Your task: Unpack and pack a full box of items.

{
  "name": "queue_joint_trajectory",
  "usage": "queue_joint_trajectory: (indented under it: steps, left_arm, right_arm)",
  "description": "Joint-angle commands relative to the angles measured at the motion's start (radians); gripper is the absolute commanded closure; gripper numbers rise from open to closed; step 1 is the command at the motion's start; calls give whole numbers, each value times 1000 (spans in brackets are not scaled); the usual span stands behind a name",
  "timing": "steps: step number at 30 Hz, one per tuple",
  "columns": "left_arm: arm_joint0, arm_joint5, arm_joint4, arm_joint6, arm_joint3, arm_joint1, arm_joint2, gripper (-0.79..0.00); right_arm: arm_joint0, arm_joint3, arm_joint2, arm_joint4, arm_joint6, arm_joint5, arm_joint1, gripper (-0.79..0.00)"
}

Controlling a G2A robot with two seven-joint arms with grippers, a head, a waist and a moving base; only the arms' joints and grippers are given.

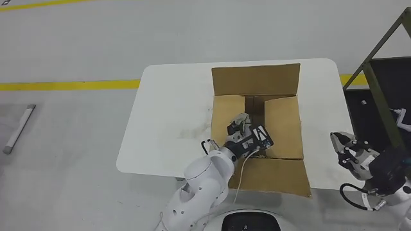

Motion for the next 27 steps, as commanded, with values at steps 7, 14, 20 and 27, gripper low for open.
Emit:
queue_joint_trajectory:
  steps: [7,14,20,27]
  left_arm:
    - [-56,62,93,-153,86,-23,63,-785]
    - [-98,113,181,-261,143,-46,115,-785]
    - [-96,124,232,-297,159,-53,116,0]
    - [-76,164,264,-322,125,-56,77,0]
  right_arm:
    - [38,10,-18,-47,23,-24,-6,0]
    - [81,17,-63,-80,92,-26,-12,0]
    - [144,51,-119,-92,140,-24,-18,0]
    - [186,75,-152,-71,176,-15,-26,0]
